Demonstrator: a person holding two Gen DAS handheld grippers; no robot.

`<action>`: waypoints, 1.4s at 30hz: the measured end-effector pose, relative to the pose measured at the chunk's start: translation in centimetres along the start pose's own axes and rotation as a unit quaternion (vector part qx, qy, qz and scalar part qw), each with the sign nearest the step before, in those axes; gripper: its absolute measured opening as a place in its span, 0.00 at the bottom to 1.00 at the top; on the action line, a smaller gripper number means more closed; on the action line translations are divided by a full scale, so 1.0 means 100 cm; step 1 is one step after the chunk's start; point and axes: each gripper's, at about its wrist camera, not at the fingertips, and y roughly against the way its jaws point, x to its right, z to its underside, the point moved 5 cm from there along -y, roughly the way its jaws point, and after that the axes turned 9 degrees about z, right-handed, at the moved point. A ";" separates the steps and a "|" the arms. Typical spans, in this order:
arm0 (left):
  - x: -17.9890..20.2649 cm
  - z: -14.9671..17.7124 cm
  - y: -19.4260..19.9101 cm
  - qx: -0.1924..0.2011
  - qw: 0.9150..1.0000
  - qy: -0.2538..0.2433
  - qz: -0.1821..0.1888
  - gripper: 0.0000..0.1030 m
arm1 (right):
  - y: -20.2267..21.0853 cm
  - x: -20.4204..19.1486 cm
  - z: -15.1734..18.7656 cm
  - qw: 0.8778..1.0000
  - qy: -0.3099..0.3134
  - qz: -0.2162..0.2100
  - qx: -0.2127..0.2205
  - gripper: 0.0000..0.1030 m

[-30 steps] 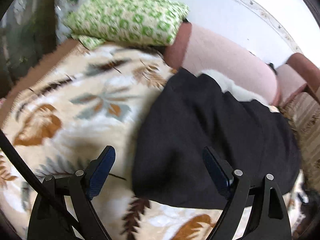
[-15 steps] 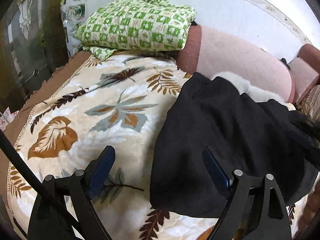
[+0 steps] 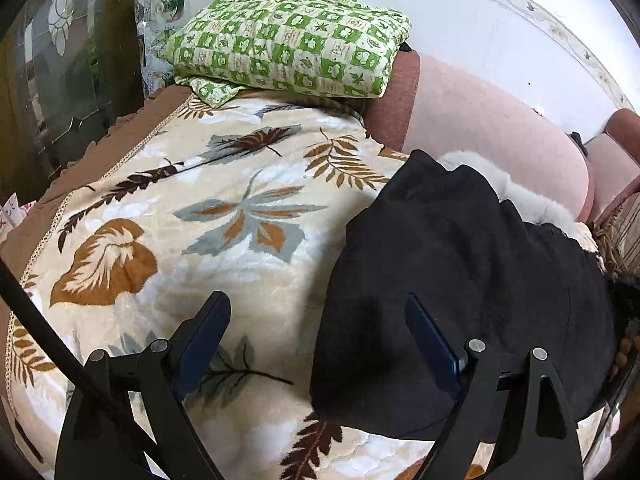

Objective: Fold large clothes

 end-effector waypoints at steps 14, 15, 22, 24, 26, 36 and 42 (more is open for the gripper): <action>0.005 0.005 0.003 0.015 0.999 -0.011 -0.027 0.86 | 0.085 -0.098 0.049 0.983 0.126 -0.137 0.008 0.30; 0.004 0.004 0.003 0.016 0.999 -0.010 -0.027 0.86 | 0.075 -0.112 0.055 0.983 0.135 -0.126 0.002 0.31; -0.009 -0.004 0.000 0.010 1.000 0.012 -0.027 0.86 | -0.012 -0.173 0.059 0.980 0.199 -0.009 0.008 0.36; -0.012 -0.006 -0.001 0.010 0.999 0.018 -0.027 0.86 | -0.023 -0.175 0.053 0.980 0.198 0.002 0.000 0.37; -0.012 -0.006 0.001 0.013 0.999 0.020 -0.026 0.86 | -0.022 -0.174 0.053 0.980 0.199 0.001 0.002 0.37; 0.004 -0.001 0.018 0.036 0.999 0.002 -0.004 0.86 | 0.125 -0.095 0.097 0.978 0.173 -0.098 0.067 0.79; 0.008 0.003 0.019 0.042 0.999 -0.001 -0.005 0.86 | 0.145 -0.005 0.134 0.987 0.104 -0.124 0.008 0.84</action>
